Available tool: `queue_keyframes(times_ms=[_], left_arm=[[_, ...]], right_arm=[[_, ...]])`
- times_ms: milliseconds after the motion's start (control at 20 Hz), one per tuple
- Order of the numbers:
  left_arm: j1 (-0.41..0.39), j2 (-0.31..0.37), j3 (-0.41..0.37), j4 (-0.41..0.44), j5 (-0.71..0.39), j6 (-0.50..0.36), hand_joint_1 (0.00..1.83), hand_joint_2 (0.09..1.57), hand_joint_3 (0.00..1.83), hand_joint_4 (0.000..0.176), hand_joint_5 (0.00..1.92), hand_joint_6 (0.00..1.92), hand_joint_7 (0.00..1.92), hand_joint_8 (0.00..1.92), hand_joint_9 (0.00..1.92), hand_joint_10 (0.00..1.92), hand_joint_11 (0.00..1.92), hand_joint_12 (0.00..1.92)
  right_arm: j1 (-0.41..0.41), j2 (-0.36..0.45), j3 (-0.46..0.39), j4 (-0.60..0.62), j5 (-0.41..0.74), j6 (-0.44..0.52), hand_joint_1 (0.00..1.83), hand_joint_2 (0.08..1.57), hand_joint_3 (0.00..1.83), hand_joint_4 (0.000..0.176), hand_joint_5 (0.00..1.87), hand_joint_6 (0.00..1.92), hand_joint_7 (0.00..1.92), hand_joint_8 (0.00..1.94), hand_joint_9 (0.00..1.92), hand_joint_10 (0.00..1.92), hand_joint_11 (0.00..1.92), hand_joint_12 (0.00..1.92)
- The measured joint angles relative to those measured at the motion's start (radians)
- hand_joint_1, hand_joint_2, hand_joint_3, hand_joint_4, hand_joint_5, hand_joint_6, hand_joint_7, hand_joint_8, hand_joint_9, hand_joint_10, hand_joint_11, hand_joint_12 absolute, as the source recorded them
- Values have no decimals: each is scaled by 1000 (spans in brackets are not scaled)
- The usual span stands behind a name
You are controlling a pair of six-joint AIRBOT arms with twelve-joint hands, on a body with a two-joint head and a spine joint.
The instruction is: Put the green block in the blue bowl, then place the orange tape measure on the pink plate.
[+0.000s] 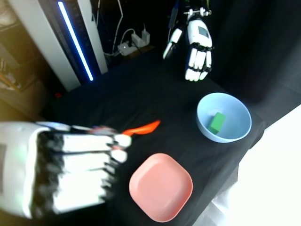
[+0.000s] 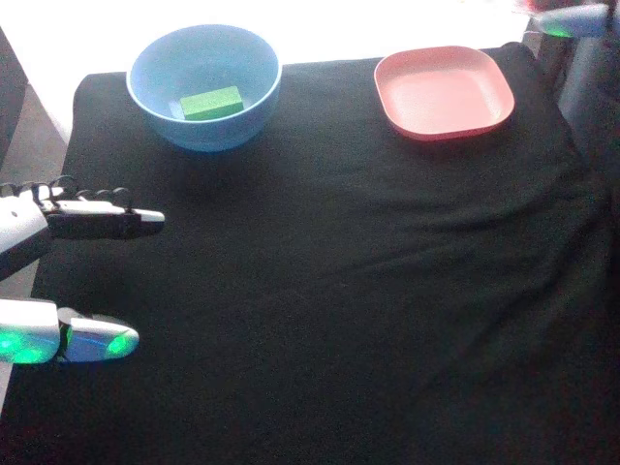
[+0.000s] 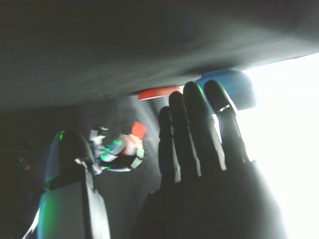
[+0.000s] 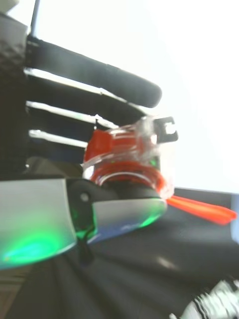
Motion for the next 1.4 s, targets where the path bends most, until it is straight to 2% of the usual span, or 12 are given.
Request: queue_keyframes(times_ms=[100,300,350,400,500,650,700,800,900,1050,1200,1400], left_arm=[[0,0,0,-2,-3,0,659,938,0,0,426,1,478,1,479,4,136,769],[-2,0,6,8,-19,0,662,941,1,0,444,6,470,1,475,2,140,764],[-9,-2,11,6,-15,-1,660,956,7,0,443,5,471,1,494,9,157,773],[-13,-3,13,5,-15,-1,668,973,5,0,444,1,474,0,502,5,151,802],[-16,-7,17,16,-24,-5,660,988,2,0,427,0,479,0,520,3,156,856],[-19,-12,17,19,-24,-5,653,969,0,20,420,2,509,8,531,3,133,899],[-19,-12,17,16,-24,-5,655,962,0,7,426,4,516,8,529,2,118,904],[-21,-12,17,16,-24,-5,655,966,0,3,434,6,513,6,539,5,137,914],[-21,-13,18,16,-24,-8,654,963,0,0,442,7,511,3,533,2,126,907],[-21,-19,18,10,-26,-8,665,968,0,0,432,2,486,0,540,4,134,907],[-21,-19,18,5,-57,-8,682,970,1,0,420,0,441,0,544,0,130,952],[-21,-19,18,-14,-107,-8,702,965,0,0,400,1,310,0,274,1,2,817]], right_arm=[[46,-90,78,-43,-110,-2,1408,1019,3,0,1060,730,1410,31,1164,941,1154,823],[106,-232,205,-164,-293,18,1408,1013,0,0,1107,694,1426,0,1165,941,1138,782],[106,-261,234,-200,-345,31,1488,1020,3,0,1074,715,1432,13,1195,812,870,1279],[106,-272,242,-218,-368,35,1425,1016,0,0,1086,682,1447,11,1163,903,908,1060],[106,-293,260,-276,-441,40,1503,1024,2,0,1068,666,1414,1,1190,783,860,1443],[106,-293,284,-320,-505,41,1509,1023,0,0,1084,665,1414,15,1218,732,824,1425],[106,-291,290,-330,-524,40,1510,985,0,0,954,249,1430,35,1161,841,646,1179],[106,-290,290,-339,-536,47,1210,1021,0,0,606,49,889,6,833,369,517,1008],[106,-291,290,-348,-533,75,839,1069,0,114,197,0,286,0,216,4,15,613],[106,-290,275,-340,-493,96,800,1067,0,90,161,1,189,1,150,2,0,412],[105,-259,201,-322,-427,126,734,1061,0,133,118,0,123,8,66,6,0,213],[-29,-87,42,-36,-123,137,768,1014,0,123,142,7,179,2,104,14,0,99]])
